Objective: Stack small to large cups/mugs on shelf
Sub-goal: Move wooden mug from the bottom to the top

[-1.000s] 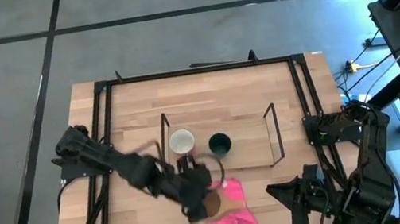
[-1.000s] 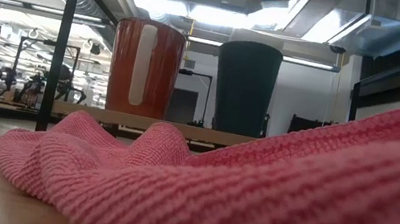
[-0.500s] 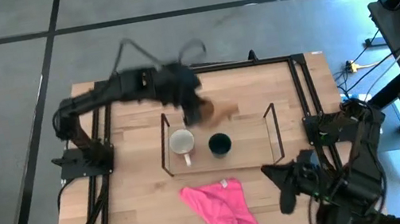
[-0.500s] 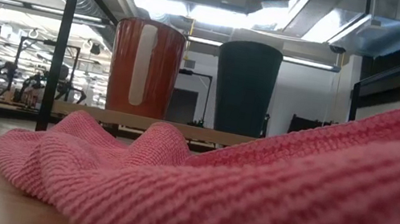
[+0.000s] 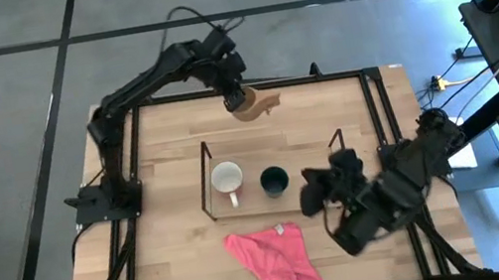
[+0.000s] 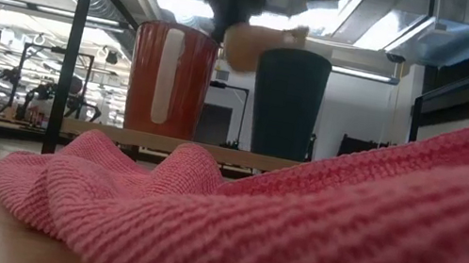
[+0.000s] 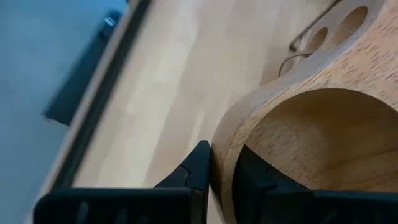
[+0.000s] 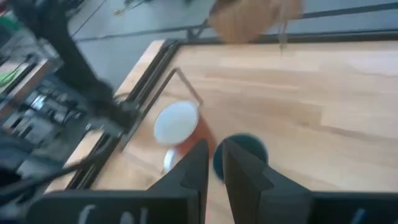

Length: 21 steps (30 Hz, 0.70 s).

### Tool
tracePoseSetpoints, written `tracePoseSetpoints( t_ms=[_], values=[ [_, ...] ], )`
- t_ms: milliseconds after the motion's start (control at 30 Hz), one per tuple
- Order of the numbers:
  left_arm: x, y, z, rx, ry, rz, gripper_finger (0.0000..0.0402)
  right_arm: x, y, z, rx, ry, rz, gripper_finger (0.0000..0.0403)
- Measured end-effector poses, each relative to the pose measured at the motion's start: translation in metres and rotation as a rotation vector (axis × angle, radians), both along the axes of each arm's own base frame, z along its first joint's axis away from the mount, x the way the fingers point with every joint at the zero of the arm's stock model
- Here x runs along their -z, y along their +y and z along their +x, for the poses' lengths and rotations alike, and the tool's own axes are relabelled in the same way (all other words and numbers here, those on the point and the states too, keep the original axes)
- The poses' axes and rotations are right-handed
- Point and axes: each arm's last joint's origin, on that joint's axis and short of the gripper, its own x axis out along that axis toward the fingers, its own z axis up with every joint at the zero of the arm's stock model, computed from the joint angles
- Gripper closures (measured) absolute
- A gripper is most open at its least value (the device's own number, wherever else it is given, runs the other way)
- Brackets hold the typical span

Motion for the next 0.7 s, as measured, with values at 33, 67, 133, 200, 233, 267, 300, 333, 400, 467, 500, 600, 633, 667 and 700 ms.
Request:
tracePoseSetpoints(
  t_ms=[33, 67, 133, 200, 233, 267, 300, 333, 400, 467, 500, 600, 633, 667, 700],
  values=[
    [0.01, 0.006, 0.005, 0.017, 0.011, -0.015, 0.037, 0.0, -0.006, 0.004, 0.023, 0.002, 0.005, 0.0353],
    [0.02, 0.012, 0.009, 0.027, 0.021, -0.02, 0.037, -0.001, -0.013, 0.007, 0.044, 0.006, 0.015, 0.0353],
    [0.036, 0.023, 0.015, 0.045, 0.04, -0.015, 0.037, -0.002, -0.028, 0.014, 0.089, 0.014, 0.036, 0.0353],
    [0.051, 0.031, 0.02, 0.065, 0.064, -0.02, 0.037, -0.005, -0.044, 0.017, 0.127, 0.028, 0.077, 0.0353],
    [0.059, 0.035, 0.022, 0.071, 0.078, -0.028, 0.037, -0.007, -0.054, 0.019, 0.142, 0.04, 0.101, 0.0353],
    [0.068, 0.039, 0.024, 0.073, 0.095, -0.036, 0.037, -0.009, -0.062, 0.02, 0.156, 0.055, 0.128, 0.0353],
    [0.075, 0.043, 0.025, 0.071, 0.11, -0.046, 0.037, -0.01, -0.072, 0.021, 0.169, 0.072, 0.148, 0.0353],
    [0.082, 0.046, 0.026, 0.069, 0.122, -0.055, 0.037, -0.013, -0.081, 0.021, 0.178, 0.088, 0.168, 0.0353],
    [0.093, 0.054, 0.026, 0.064, 0.138, -0.072, 0.037, -0.016, -0.101, 0.022, 0.183, 0.131, 0.19, 0.0353],
    [0.102, 0.061, 0.027, 0.055, 0.143, -0.078, 0.037, -0.02, -0.123, 0.021, 0.176, 0.178, 0.226, 0.0353],
    [0.106, 0.064, 0.027, 0.053, 0.139, -0.084, 0.037, -0.022, -0.134, 0.022, 0.167, 0.201, 0.25, 0.0353],
    [0.11, 0.069, 0.031, 0.057, 0.104, -0.078, 0.037, -0.024, -0.166, 0.027, 0.117, 0.249, 0.295, 0.0353],
    [0.11, 0.07, 0.031, 0.057, 0.097, -0.074, 0.037, -0.024, -0.176, 0.029, 0.097, 0.26, 0.306, 0.0353],
    [0.11, 0.07, 0.033, 0.06, 0.087, -0.064, 0.037, -0.025, -0.186, 0.031, 0.069, 0.267, 0.316, 0.0353],
    [0.11, 0.07, 0.036, 0.062, 0.074, -0.054, 0.037, -0.025, -0.196, 0.033, 0.042, 0.268, 0.321, 0.0353]
  ],
)
